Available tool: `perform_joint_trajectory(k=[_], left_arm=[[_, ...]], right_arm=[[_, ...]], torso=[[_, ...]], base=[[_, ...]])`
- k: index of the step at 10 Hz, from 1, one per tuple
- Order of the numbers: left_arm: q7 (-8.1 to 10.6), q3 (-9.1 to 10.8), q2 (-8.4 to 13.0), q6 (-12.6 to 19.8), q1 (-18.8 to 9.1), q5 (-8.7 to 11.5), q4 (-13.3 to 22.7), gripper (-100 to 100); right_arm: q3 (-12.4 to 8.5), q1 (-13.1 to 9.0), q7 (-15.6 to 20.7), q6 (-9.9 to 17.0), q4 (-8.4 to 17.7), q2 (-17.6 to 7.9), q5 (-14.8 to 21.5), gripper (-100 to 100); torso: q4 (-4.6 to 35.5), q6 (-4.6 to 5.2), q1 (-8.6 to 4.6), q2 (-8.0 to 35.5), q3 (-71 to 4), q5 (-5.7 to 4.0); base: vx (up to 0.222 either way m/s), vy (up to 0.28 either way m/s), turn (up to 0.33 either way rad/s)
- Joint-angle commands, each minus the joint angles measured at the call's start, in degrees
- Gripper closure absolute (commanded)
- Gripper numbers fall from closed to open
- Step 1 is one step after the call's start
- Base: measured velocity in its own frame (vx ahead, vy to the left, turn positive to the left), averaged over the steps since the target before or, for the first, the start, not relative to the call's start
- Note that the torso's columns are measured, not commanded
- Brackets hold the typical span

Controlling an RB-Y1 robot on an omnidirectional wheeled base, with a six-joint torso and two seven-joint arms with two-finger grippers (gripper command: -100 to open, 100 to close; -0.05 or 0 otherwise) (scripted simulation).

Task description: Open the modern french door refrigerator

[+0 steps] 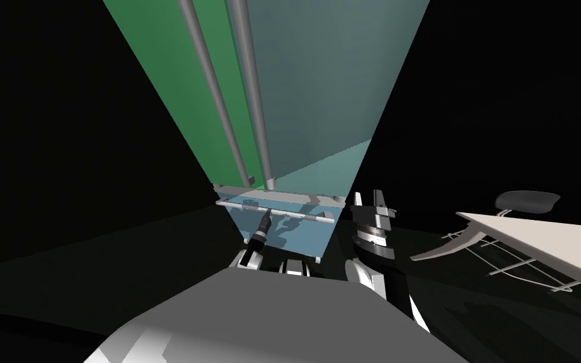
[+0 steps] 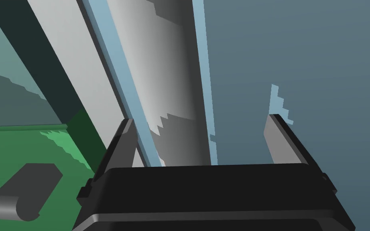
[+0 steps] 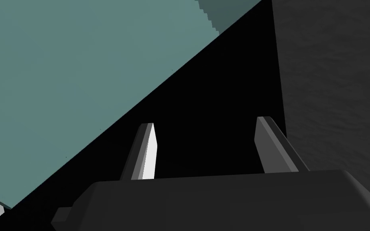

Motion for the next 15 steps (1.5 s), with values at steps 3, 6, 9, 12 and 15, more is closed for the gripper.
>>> perform_joint_trajectory(k=[3, 6, 9, 12, 15], left_arm=[[-0.18, 1.09, 1.58, -1.19, -4.76, 2.08, 6.79, -100], [-0.42, 2.09, 2.86, -2.35, -8.84, 3.89, 10.49, -100], [-0.65, 3.09, 4.15, -3.5, -11.84, 5.7, 14.49, -100], [-0.89, 4.09, 5.44, -4.66, -15.63, 7.52, 19.22, -100], [-0.89, 4.09, 5.44, -4.66, -17.0, 7.52, 23.12, -100]], right_arm=[[0.0, 0.0, 0.0, 0.0, 0.0, 0.0, 0.0, 0], [0.0, 0.0, 0.0, 0.0, 0.0, 0.0, 0.0, 0], [0.0, 0.01, 0.0, 0.0, 0.0, 0.0, 0.0, 0], [-0.01, 0.01, 0.0, 0.0, 0.0, 0.0, 0.0, 0], [-0.01, 0.01, 0.0, 0.0, 0.0, 0.0, 0.0, 0]], torso=[[-0.07, 0.0, 0.08, -0.25, -0.16, 0.03], [-0.09, 0.07, 0.03, -0.31, -0.21, 0.02], [-0.27, -0.03, 0.15, -0.49, -0.29, 0.1], [-0.33, -0.02, 0.17, -0.48, -0.27, 0.14], [-0.3, -0.02, 0.13, -0.53, -0.31, 0.11]], base=[[-0.077, -0.008, -0.076], [-0.041, -0.008, -0.077], [-0.042, -0.012, -0.051], [-0.067, -0.012, -0.077], [-0.038, -0.01, -0.017]])
